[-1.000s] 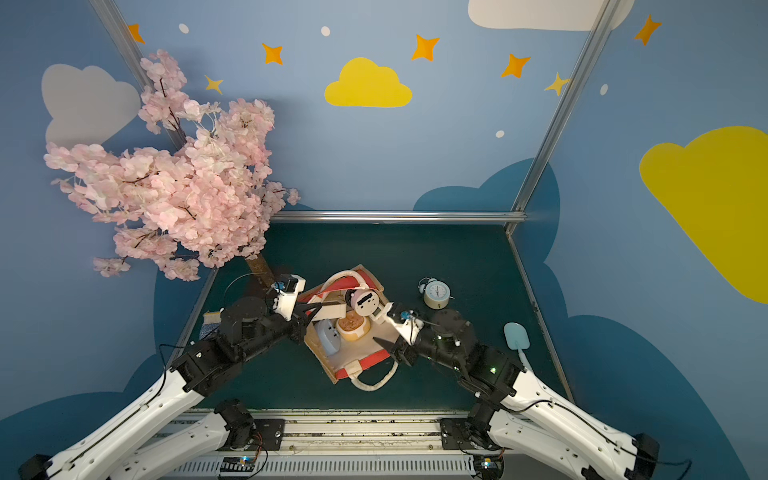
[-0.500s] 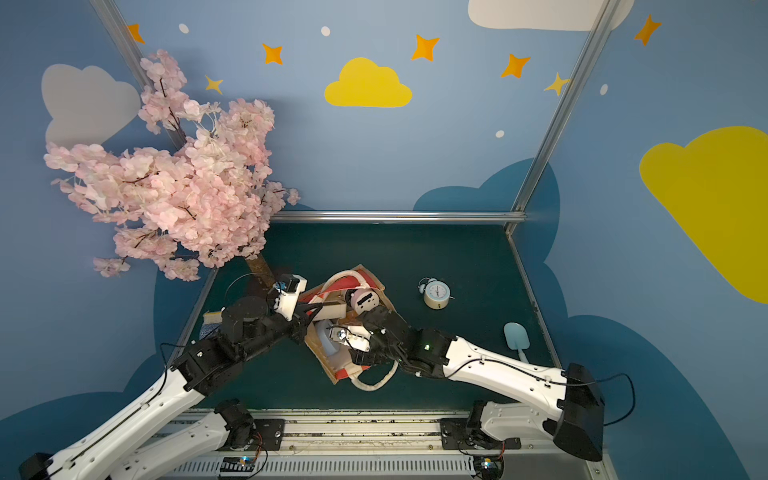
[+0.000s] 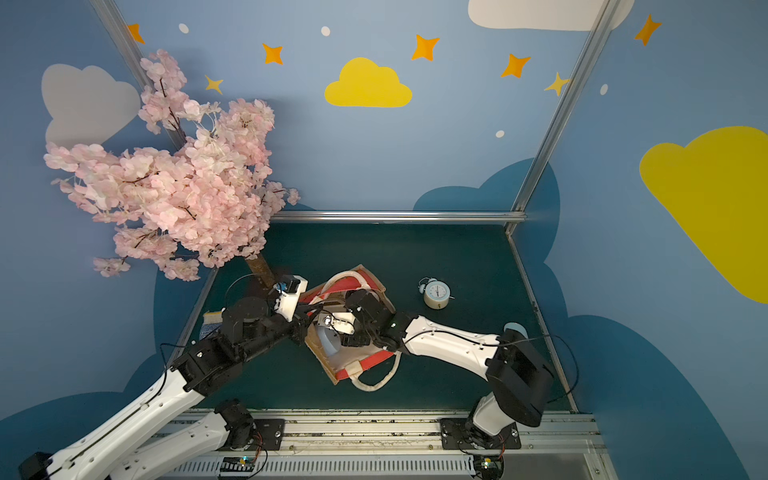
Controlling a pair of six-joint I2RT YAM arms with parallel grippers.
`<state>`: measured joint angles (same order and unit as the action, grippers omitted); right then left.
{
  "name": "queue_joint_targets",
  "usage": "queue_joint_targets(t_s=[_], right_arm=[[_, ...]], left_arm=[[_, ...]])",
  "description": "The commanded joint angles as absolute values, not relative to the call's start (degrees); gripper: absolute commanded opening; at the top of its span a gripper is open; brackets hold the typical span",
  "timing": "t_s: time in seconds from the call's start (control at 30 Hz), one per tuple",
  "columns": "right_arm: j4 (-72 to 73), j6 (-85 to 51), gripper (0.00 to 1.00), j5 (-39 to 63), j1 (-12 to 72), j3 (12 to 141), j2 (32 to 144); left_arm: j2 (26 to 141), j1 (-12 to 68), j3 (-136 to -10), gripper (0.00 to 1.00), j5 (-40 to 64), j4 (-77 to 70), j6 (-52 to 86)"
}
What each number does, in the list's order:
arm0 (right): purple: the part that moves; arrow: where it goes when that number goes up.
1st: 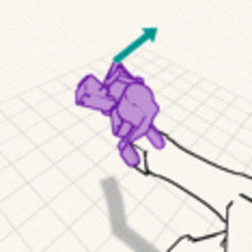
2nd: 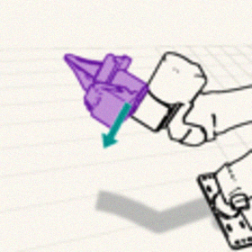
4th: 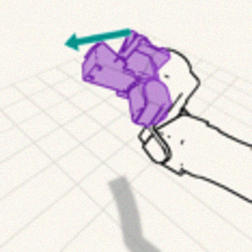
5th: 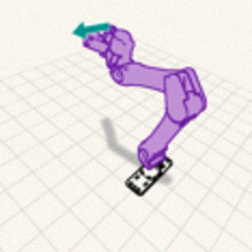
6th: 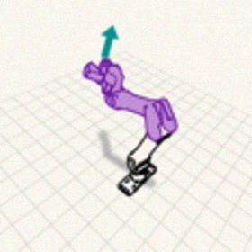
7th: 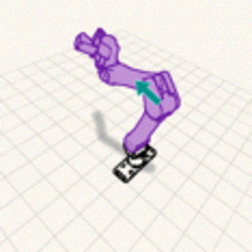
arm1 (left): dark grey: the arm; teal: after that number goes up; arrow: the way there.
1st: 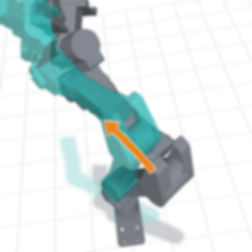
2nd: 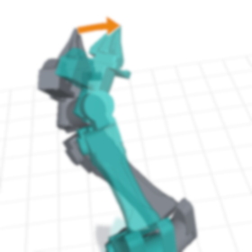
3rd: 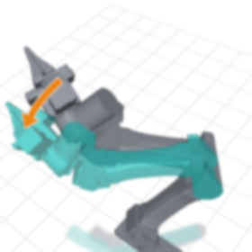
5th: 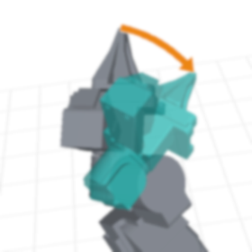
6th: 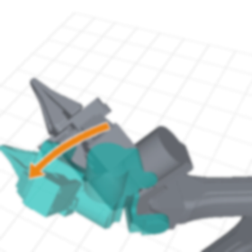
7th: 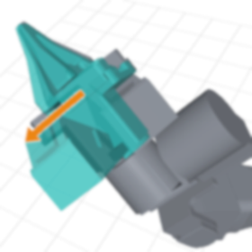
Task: Take the alarm clock out of the canvas bag
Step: Pick up the alarm from the canvas bag.
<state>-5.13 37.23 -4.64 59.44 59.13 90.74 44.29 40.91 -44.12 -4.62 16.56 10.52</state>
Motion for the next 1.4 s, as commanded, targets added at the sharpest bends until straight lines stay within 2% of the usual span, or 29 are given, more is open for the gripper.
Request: queue_joint_targets(t_s=[0.0,0.3,0.47,0.73,0.9,1.0,1.37], right_arm=[[3.6,40.4,0.76,-7.2,59.4,61.4,94.6],[9.3,44.1,0.75,-10.6,57.8,70.1,106.7],[6.8,47.3,0.73,-7.0,57.2,72.1,109.3],[6.4,48.4,0.71,-7.6,57.6,73.2,112.2],[6.5,48.4,0.55,-10.8,57.2,75.9,115.5],[4.1,48.4,0.41,-11.8,57.2,78.7,117.4],[8.4,45.2,0.19,-9.9,57.2,67.3,104.7]], left_arm=[[42.0,41.4,-43.7,0.05,-2.5,15.3,10.4],[39.1,41.0,-42.6,0.05,0.6,16.9,9.5],[40.3,41.0,-43.5,0.05,1.3,17.4,9.2],[40.3,40.4,-43.2,0.05,0.6,16.4,9.6],[39.8,40.4,-43.3,0.05,0.7,16.9,9.8],[39.2,40.3,-43.2,0.05,0.1,17.0,9.7],[38.2,39.2,-42.9,0.05,-2.2,17.5,9.9]])
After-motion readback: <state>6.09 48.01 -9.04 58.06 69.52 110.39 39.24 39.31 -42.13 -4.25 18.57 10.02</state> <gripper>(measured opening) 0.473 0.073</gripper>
